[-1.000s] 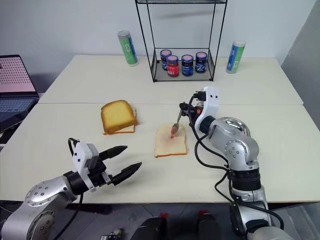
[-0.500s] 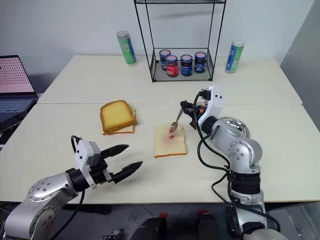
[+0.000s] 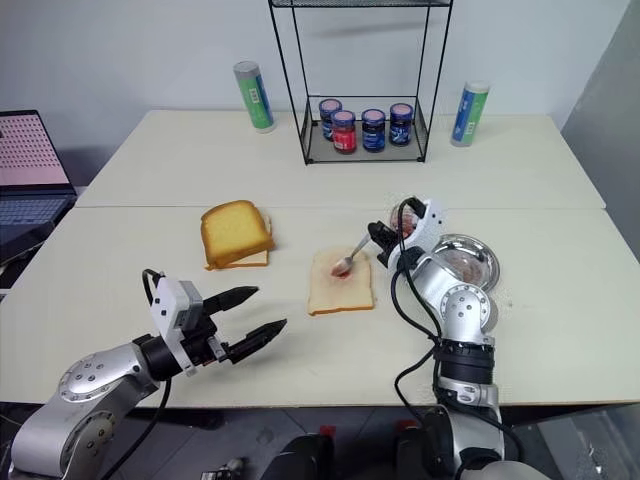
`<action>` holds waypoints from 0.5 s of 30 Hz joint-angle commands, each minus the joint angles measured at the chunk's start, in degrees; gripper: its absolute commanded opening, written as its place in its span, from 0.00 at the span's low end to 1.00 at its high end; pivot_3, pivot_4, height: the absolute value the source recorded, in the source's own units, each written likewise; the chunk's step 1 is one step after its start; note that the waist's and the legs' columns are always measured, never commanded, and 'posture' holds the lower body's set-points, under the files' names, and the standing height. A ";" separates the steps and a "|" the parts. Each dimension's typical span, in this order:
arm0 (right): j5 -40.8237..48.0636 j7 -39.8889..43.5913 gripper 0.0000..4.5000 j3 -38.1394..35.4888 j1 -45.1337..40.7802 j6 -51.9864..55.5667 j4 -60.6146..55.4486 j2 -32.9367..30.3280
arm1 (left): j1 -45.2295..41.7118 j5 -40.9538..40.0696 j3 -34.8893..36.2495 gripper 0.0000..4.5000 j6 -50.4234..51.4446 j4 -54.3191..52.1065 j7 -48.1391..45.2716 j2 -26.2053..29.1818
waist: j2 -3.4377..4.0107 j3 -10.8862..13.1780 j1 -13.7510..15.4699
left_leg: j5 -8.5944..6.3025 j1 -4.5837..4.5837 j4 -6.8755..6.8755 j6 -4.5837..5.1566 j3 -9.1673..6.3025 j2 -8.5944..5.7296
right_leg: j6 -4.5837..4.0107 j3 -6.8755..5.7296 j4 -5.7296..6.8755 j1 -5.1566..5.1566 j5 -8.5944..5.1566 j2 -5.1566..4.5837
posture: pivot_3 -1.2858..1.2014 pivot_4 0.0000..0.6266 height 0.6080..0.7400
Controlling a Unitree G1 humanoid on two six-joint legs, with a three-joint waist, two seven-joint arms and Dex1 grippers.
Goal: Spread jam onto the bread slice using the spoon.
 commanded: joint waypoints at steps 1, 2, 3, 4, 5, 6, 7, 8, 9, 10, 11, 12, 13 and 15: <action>1.88 -0.78 0.01 -0.89 0.46 1.74 -5.38 -1.61 | -1.36 -0.64 -0.17 1.00 -0.64 -1.33 -0.19 0.45 | 0.00 0.00 0.00 | 0.00 0.00 0.00 0.00 0.00 0.00 | 0.00 0.00 0.00 0.00 0.00 0.00 | 0.52 0.24 1.00; 2.29 -1.01 0.01 -1.18 0.89 2.51 -6.24 -2.18 | -1.69 -0.58 -0.33 1.00 -0.72 -1.03 -0.41 0.57 | 0.00 0.00 0.01 | 0.00 0.00 0.00 0.00 -0.02 0.01 | 0.00 -0.02 0.01 0.00 0.00 0.00 | 0.52 0.24 1.00; 2.67 -1.21 0.01 -1.40 1.26 3.22 -7.01 -2.66 | -1.96 -0.54 -0.43 1.00 -0.76 -0.76 -0.59 0.63 | 0.00 0.00 0.01 | 0.00 0.00 0.00 0.00 -0.02 0.01 | 0.00 -0.02 0.01 0.00 0.00 0.00 | 0.52 0.24 1.00; 3.08 -1.42 0.01 -1.57 1.60 3.80 -7.66 -3.04 | -2.18 -0.50 -0.53 1.00 -0.78 -0.54 -0.72 0.65 | 0.00 0.00 0.00 | 0.00 0.00 0.00 0.00 -0.02 0.01 | 0.00 -0.01 0.00 0.01 0.00 0.00 | 0.52 0.24 1.00; 3.38 -1.59 0.01 -1.68 1.82 4.22 -8.13 -3.27 | -2.33 -0.48 -0.57 1.00 -0.80 -0.38 -0.82 0.66 | 0.00 0.00 0.01 | 0.00 0.00 0.00 0.00 -0.01 0.00 | 0.00 -0.01 0.00 0.01 0.00 0.00 | 0.52 0.24 1.00; 3.72 -1.84 0.01 -1.80 2.04 4.63 -8.58 -3.45 | -2.48 -0.47 -0.62 1.00 -0.81 -0.24 -0.89 0.66 | 0.00 0.00 0.01 | 0.00 0.00 0.00 0.00 -0.01 0.01 | 0.00 -0.01 0.00 0.01 0.00 0.00 | 0.52 0.24 1.00; 4.32 -2.16 0.01 -2.09 2.39 5.33 -9.33 -3.78 | -2.72 -0.40 -0.80 1.00 -0.87 -0.02 -1.05 0.68 | 0.00 0.00 0.00 | 0.00 0.00 0.00 0.01 0.00 0.00 | 0.00 -0.01 0.00 0.01 0.00 0.00 | 0.52 0.24 1.00; 4.72 -2.42 0.01 -2.30 2.60 5.84 -9.86 -3.97 | -2.88 -0.35 -0.90 1.00 -0.92 0.15 -1.19 0.70 | 0.00 0.00 0.01 | 0.00 0.00 0.00 0.00 -0.01 0.01 | 0.00 -0.01 0.00 0.01 0.00 0.00 | 0.52 0.24 1.00; 5.37 -2.80 0.01 -2.64 2.77 6.53 -10.53 -4.19 | -3.05 -0.28 -1.01 1.00 -1.03 0.37 -1.31 0.70 | 0.00 0.00 -0.01 | 0.00 0.00 -0.01 0.00 -0.01 0.02 | 0.00 -0.01 0.01 0.01 0.00 0.01 | 0.52 0.24 1.00; 5.77 -3.07 0.01 -2.86 2.83 6.99 -10.95 -4.26 | -3.14 -0.24 -1.04 1.00 -1.12 0.54 -1.42 0.71 | 0.00 0.00 -0.01 | 0.00 0.00 -0.01 0.01 -0.01 0.02 | 0.00 -0.02 0.00 0.01 0.00 0.02 | 0.52 0.24 1.00; 6.52 -3.47 0.01 -3.19 2.70 7.51 -11.46 -4.31 | -3.25 -0.21 -1.09 1.00 -1.16 0.64 -1.47 0.70 | 0.00 0.00 -0.02 | 0.00 0.00 -0.02 0.01 -0.01 0.02 | 0.00 -0.01 0.00 0.01 0.00 0.02 | 0.52 0.24 1.00; 7.29 -3.88 0.01 -3.51 2.49 7.86 -11.81 -4.25 | -3.35 -0.21 -1.12 1.00 -1.14 0.67 -1.48 0.69 | 0.00 0.00 -0.03 | 0.00 0.00 -0.02 0.01 0.00 0.02 | 0.00 -0.01 0.00 0.01 0.00 0.02 | 0.52 0.24 1.00; 8.05 -4.27 0.01 -3.82 2.14 8.09 -11.99 -4.05 | -3.43 -0.23 -1.13 1.00 -1.08 0.66 -1.48 0.67 | 0.00 0.00 -0.02 | 0.00 0.00 -0.01 0.01 0.00 0.02 | 0.00 -0.01 0.00 0.00 0.00 0.02 | 0.52 0.24 1.00; 9.79 -5.15 0.01 -4.41 0.97 8.13 -11.85 -3.03 | -3.35 -0.20 -1.11 1.00 -1.05 0.53 -1.50 0.66 | 0.00 0.00 -0.02 | 0.00 0.00 -0.02 0.01 -0.02 0.03 | 0.00 -0.02 0.00 0.01 0.00 0.02 | 0.52 0.24 1.00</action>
